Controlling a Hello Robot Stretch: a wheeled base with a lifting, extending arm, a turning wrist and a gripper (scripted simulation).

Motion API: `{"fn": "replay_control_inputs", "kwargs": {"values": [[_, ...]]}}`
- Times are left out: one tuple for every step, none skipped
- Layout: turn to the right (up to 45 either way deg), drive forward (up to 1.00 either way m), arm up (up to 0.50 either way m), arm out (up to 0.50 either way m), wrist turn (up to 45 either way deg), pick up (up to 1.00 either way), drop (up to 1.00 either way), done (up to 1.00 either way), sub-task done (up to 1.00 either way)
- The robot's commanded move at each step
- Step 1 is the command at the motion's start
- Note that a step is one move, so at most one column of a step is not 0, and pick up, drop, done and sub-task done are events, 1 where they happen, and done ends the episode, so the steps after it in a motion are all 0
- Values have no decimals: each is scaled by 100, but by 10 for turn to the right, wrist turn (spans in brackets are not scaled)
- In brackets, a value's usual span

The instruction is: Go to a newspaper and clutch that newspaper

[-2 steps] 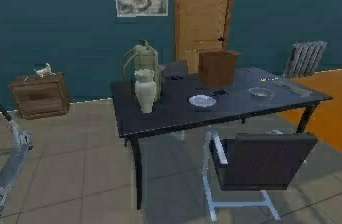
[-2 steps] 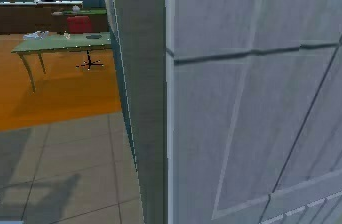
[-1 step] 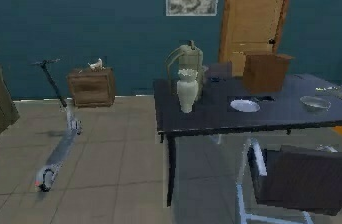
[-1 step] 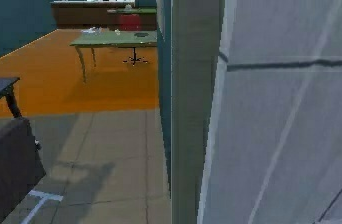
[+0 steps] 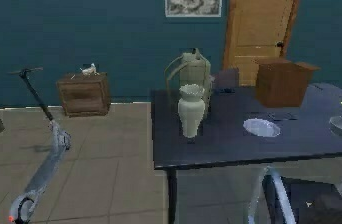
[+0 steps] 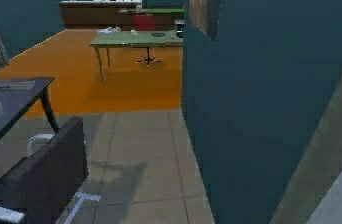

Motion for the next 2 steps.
{"fn": "replay_control_inputs", "kwargs": {"values": [[450, 0, 0, 0, 0, 0, 0, 0, 0], [360, 0, 0, 0, 0, 0, 0, 0, 0]]}}
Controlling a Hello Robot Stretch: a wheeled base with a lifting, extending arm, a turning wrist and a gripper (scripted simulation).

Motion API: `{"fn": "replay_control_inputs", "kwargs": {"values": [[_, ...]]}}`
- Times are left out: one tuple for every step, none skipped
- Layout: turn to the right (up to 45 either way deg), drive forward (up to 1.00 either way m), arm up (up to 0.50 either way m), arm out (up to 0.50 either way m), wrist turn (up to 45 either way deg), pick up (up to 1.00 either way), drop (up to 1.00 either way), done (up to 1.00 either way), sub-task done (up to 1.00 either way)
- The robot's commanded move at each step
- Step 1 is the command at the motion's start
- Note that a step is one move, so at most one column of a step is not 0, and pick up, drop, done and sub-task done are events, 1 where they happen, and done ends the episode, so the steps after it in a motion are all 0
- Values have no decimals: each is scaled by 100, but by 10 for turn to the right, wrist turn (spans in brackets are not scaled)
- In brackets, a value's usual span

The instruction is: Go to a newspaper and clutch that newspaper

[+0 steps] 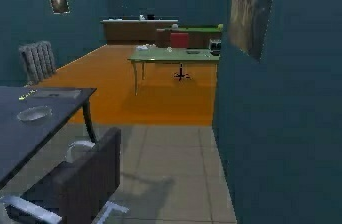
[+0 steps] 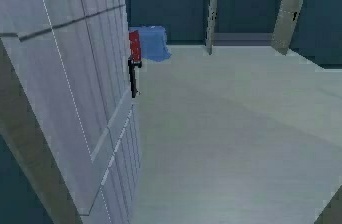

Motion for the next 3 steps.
{"fn": "replay_control_inputs", "kwargs": {"values": [[30, 0, 0, 0, 0, 0, 0, 0, 0], [0, 100, 0, 0, 0, 0, 0, 0, 0], [0, 20, 0, 0, 0, 0, 0, 0, 0]]}}
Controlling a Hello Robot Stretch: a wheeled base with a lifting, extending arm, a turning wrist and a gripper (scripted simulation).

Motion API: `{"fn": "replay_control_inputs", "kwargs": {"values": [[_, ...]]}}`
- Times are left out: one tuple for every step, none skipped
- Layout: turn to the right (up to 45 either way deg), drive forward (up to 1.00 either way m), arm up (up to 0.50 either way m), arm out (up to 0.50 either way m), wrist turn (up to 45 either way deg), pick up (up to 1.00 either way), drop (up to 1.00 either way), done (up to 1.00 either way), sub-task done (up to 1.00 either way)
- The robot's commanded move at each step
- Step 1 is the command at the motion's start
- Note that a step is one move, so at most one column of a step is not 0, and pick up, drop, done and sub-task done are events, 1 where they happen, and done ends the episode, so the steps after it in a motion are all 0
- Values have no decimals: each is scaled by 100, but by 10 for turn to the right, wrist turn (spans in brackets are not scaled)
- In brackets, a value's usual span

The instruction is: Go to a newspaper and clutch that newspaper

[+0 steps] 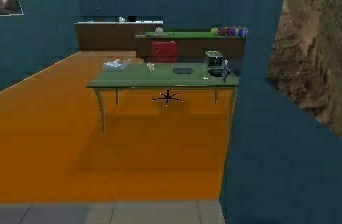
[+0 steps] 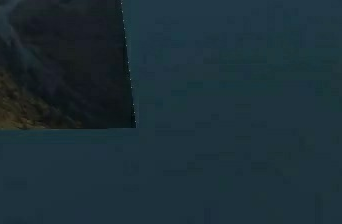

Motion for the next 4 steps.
{"fn": "replay_control_inputs", "kwargs": {"values": [[-450, 0, 0, 0, 0, 0, 0, 0, 0], [-90, 0, 0, 0, 0, 0, 0, 0, 0], [0, 20, 0, 0, 0, 0, 0, 0, 0], [-450, 0, 0, 0, 0, 0, 0, 0, 0]]}}
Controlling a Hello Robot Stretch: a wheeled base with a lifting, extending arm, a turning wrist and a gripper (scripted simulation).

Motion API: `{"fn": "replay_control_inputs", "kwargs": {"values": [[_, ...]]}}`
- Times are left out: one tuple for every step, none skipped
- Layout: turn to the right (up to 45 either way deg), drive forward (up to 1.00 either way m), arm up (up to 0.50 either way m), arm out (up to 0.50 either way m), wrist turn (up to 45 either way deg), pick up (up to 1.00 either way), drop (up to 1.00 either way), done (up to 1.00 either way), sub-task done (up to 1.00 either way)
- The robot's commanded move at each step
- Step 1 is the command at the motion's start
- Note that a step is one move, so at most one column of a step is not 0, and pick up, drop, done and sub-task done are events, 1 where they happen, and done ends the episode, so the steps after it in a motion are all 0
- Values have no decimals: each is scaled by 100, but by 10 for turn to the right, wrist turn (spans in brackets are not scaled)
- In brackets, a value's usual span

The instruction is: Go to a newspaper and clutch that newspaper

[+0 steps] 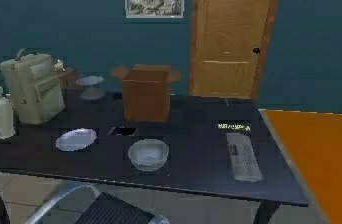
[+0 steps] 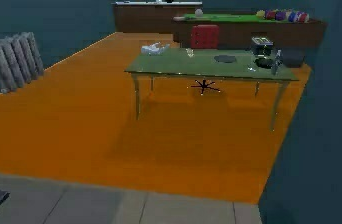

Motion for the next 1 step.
{"fn": "replay_control_inputs", "kwargs": {"values": [[-450, 0, 0, 0, 0, 0, 0, 0, 0]]}}
